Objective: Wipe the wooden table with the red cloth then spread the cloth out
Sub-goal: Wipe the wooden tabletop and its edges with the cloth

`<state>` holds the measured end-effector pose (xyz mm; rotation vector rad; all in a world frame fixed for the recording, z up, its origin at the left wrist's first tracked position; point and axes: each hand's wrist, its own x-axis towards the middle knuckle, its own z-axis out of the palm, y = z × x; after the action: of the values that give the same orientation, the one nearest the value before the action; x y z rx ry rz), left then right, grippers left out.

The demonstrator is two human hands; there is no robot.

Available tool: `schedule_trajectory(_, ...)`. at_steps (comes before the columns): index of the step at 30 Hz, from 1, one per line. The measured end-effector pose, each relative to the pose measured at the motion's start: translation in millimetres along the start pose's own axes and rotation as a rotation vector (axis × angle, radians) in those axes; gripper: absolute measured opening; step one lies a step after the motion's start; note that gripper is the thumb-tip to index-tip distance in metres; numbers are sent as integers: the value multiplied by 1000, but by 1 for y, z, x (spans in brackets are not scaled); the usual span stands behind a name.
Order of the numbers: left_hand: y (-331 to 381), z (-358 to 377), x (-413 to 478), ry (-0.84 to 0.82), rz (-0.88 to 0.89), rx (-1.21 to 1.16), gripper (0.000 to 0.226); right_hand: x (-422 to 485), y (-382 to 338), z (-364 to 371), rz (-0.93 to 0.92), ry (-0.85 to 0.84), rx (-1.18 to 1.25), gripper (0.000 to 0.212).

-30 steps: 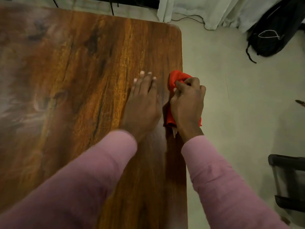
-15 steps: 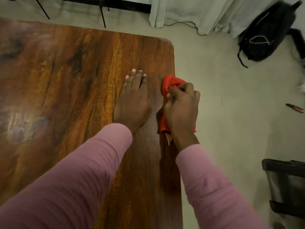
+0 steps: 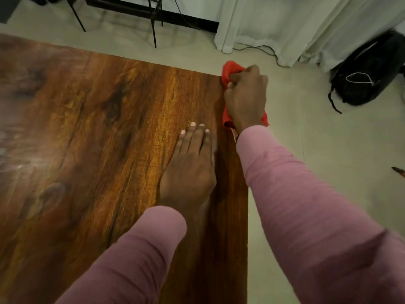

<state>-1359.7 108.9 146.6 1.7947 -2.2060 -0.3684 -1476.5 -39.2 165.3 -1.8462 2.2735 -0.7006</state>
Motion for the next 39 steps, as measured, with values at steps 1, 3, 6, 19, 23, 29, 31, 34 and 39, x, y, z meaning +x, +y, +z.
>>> schedule_trajectory(1,1,1,0,-9,-13,-6,55,2,-10,4,-69,-32,-13,29)
schedule_trajectory(3,1,0,-1,-25,-32,-17,55,3,-25,10,-209,-113,2,27)
schedule_trajectory(6,0,-2,0,-36,-20,-31,55,8,-12,7,-301,-163,-16,25)
schedule_trajectory(19,-2,3,2,30,-3,-22,53,-18,29,-12,66,-9,148,29)
schedule_trajectory(23,-1,3,3,59,8,-23,52,-48,28,-19,90,7,170,31)
schedule_trajectory(29,2,-6,-5,58,75,21,60,-114,28,-36,111,3,111,30)
schedule_trajectory(31,2,-6,-15,74,69,45,56,-142,29,-41,113,13,96,29)
schedule_trajectory(34,0,-7,-47,83,28,43,52,-188,29,-50,102,24,87,29)
schedule_trajectory(39,-2,-14,-129,43,129,15,54,-271,27,-72,120,17,88,30)
